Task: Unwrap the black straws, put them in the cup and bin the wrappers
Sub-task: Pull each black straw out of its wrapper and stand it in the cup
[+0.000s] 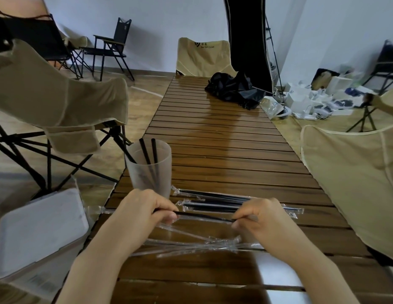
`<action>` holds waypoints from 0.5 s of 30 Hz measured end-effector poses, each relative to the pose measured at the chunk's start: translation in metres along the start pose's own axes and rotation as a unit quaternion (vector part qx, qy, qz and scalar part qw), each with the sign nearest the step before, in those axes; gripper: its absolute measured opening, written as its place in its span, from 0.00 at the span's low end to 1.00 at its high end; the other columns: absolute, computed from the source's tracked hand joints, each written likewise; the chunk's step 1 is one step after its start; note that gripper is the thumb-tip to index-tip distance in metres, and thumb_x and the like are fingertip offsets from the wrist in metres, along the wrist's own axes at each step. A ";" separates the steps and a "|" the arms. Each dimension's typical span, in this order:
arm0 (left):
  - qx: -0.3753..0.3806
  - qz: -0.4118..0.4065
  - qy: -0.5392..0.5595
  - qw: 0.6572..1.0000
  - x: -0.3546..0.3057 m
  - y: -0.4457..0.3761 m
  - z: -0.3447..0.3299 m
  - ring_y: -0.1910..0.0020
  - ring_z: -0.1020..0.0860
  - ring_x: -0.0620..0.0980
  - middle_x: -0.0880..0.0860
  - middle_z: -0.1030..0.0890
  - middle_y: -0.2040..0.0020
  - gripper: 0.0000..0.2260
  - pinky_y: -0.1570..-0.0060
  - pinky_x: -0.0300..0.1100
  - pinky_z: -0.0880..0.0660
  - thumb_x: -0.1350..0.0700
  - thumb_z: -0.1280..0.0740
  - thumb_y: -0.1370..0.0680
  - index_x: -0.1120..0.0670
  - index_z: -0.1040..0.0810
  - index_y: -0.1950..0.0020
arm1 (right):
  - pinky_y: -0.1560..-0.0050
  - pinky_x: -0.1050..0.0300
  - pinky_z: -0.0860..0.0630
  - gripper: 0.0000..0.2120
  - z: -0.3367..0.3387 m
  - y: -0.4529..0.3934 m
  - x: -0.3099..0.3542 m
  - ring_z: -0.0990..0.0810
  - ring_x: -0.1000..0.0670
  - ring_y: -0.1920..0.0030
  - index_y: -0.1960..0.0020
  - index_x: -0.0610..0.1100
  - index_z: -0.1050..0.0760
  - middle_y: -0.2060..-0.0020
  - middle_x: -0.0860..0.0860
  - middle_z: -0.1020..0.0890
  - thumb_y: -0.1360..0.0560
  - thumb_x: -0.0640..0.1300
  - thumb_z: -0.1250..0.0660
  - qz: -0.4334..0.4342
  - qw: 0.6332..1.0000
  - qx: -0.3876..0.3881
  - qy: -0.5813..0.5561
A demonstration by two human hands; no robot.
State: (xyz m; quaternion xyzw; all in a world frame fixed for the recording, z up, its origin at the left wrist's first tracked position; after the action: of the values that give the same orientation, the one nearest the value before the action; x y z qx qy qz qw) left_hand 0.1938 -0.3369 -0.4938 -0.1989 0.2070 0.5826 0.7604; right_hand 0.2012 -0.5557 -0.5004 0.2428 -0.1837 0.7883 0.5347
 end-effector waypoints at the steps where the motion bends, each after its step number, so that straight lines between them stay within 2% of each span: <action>1: -0.004 0.000 0.004 1.000 -0.001 0.000 0.001 0.51 0.26 0.25 0.39 0.16 0.58 0.06 0.54 0.20 0.32 0.51 0.31 0.24 0.43 0.16 0.49 | 0.59 0.75 0.29 0.05 0.001 0.001 -0.001 0.24 0.68 0.58 0.57 0.52 0.17 0.66 0.64 0.22 0.27 0.43 0.30 0.001 1.000 -0.002 -0.005; 6: 0.004 0.017 0.019 1.000 -0.002 0.002 0.002 0.59 0.26 0.23 0.33 0.21 0.64 0.06 0.62 0.22 0.31 0.51 0.32 0.24 0.41 0.17 0.50 | 0.58 0.74 0.29 0.05 0.000 0.002 -0.001 0.22 0.66 0.57 0.56 0.59 0.20 0.62 0.62 0.19 0.28 0.48 0.29 -0.011 0.999 0.026 -0.031; 10: -0.005 0.017 0.027 0.999 -0.002 0.003 0.004 0.54 0.25 0.23 0.34 0.19 0.61 0.06 0.61 0.24 0.31 0.50 0.31 0.24 0.39 0.17 0.51 | 0.60 0.74 0.29 0.08 0.000 -0.001 0.003 0.21 0.65 0.60 0.61 0.60 0.20 0.66 0.63 0.19 0.27 0.47 0.30 -0.007 0.999 0.011 -0.041; 15: 0.007 -0.019 0.006 1.000 -0.013 0.000 -0.003 0.48 0.28 0.23 0.32 0.20 0.59 0.05 0.56 0.18 0.33 0.50 0.31 0.24 0.41 0.16 0.51 | 0.59 0.73 0.28 0.07 -0.003 0.001 0.004 0.21 0.63 0.60 0.58 0.53 0.16 0.66 0.65 0.22 0.26 0.44 0.32 0.002 1.000 -0.002 -0.011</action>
State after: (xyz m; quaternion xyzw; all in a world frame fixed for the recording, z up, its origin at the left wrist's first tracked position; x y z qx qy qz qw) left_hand 0.1902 -0.3484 -0.4890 -0.2010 0.2121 0.5651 0.7715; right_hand 0.1987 -0.5518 -0.5005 0.2496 -0.1918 0.7865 0.5313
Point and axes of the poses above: each hand's wrist, its own y-axis away from the middle knuckle, its own z-axis out of the back of the hand, x = y × z, the point moved 7 cm from there along -y, towards the middle knuckle
